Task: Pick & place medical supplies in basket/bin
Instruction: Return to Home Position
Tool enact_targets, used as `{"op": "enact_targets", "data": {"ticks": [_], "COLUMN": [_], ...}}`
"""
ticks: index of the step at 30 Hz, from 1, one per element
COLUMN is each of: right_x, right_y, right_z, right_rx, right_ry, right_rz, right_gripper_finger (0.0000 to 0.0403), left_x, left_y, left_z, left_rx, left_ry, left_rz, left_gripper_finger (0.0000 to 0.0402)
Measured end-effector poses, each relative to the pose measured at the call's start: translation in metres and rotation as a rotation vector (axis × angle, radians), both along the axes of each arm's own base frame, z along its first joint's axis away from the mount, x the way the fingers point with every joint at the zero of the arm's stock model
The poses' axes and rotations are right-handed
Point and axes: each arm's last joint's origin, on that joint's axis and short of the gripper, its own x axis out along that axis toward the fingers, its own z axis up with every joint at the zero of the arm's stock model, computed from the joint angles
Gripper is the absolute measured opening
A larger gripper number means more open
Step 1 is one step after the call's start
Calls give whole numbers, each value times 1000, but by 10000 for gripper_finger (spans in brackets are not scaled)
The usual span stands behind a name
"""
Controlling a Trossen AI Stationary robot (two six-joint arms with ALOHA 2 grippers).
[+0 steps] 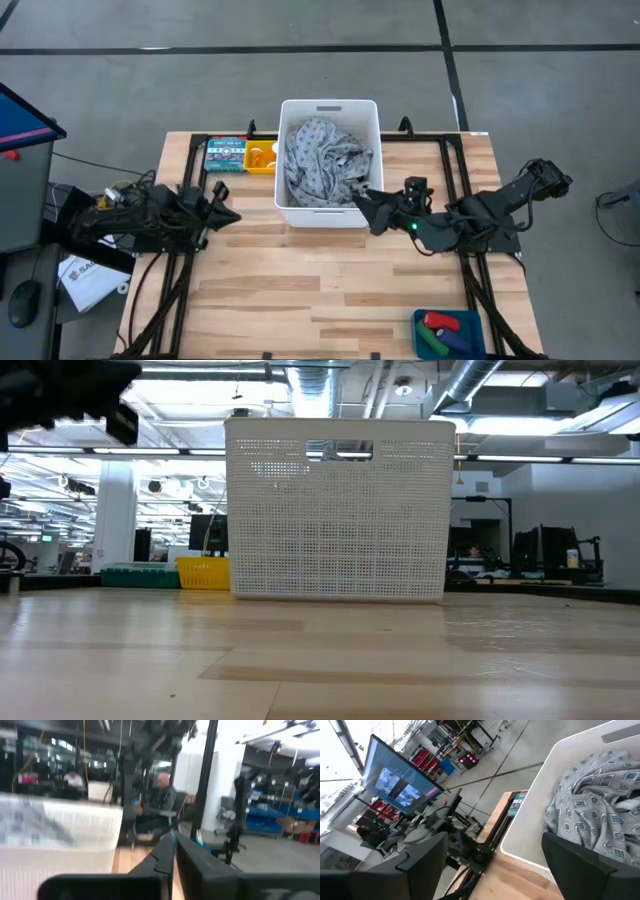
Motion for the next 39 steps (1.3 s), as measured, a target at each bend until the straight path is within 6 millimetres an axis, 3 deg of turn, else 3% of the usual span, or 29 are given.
{"op": "enact_targets", "data": {"ticks": [7, 12, 19, 25, 29, 35, 39], "right_x": [-4, -6, 3, 25, 53, 97, 108], "right_y": [13, 17, 4, -8, -20, -34, -44], "right_z": [0, 0, -3, -22, -41, -43, -44], "right_rx": [-14, -50, -171, -299, -363, -430, -463], "right_ry": [6, 31, 144, 319, 424, 249, 178], "right_rz": [50, 84, 137, 150, 206, 541, 698], "right_gripper_finger": [318, 318, 318, 318, 318, 318, 318], "left_x": [8, 9, 12, 16, 18, 20, 22], "left_y": [1, 1, 3, 3, 3, 3, 3], "left_z": [-36, -38, -45, -49, -52, -56, -58], "left_rx": [-10, 17, 0, -4, -5, -7, -8], "left_ry": [129, 146, 230, 285, 317, 361, 386], "left_rz": [2, 29, 62, 62, 61, 60, 60], "left_gripper_finger": [3, 4, 4, 3, 5, 7, 6]}}
